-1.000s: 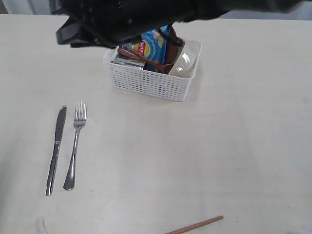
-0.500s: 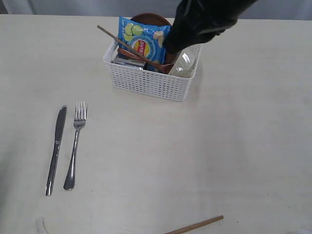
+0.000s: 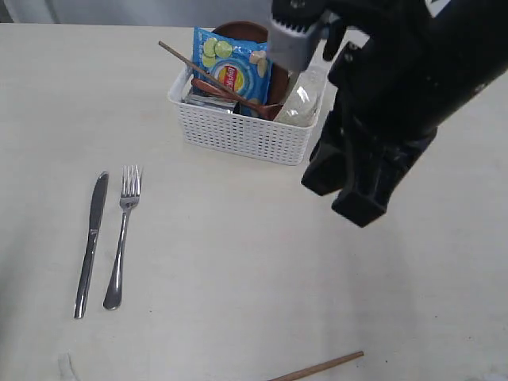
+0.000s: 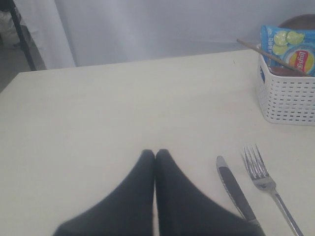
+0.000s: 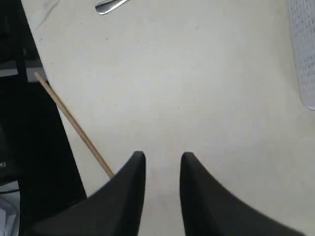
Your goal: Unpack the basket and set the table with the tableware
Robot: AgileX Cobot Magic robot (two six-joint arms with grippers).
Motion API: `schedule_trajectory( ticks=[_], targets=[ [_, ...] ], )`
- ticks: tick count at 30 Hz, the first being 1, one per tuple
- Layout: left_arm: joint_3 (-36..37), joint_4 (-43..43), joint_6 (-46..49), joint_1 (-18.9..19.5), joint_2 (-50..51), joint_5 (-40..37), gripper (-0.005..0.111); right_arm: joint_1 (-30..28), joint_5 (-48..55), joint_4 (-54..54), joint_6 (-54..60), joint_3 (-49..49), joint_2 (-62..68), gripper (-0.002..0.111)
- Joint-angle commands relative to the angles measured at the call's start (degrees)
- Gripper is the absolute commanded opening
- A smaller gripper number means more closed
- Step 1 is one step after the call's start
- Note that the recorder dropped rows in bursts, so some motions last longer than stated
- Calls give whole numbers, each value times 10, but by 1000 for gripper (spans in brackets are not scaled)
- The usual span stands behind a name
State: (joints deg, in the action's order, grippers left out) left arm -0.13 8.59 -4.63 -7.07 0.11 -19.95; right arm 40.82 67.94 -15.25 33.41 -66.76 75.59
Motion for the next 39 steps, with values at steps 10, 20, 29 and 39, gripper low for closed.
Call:
schedule_trajectory(
  ticks=[10, 20, 29, 39],
  targets=[
    [1, -2, -1, -3, -1, 0, 0, 208, -21, 140, 52, 148, -7, 37],
    [1, -2, -1, -3, -1, 0, 0, 260, -86, 111, 49, 216, -7, 37],
    [1, -1, -1, -3, -1, 0, 0, 261, -146, 64, 53, 270, -7, 37],
    [1, -1, -1, -3, -1, 0, 0, 261, -238, 64, 30, 302, -7, 37]
  ],
)
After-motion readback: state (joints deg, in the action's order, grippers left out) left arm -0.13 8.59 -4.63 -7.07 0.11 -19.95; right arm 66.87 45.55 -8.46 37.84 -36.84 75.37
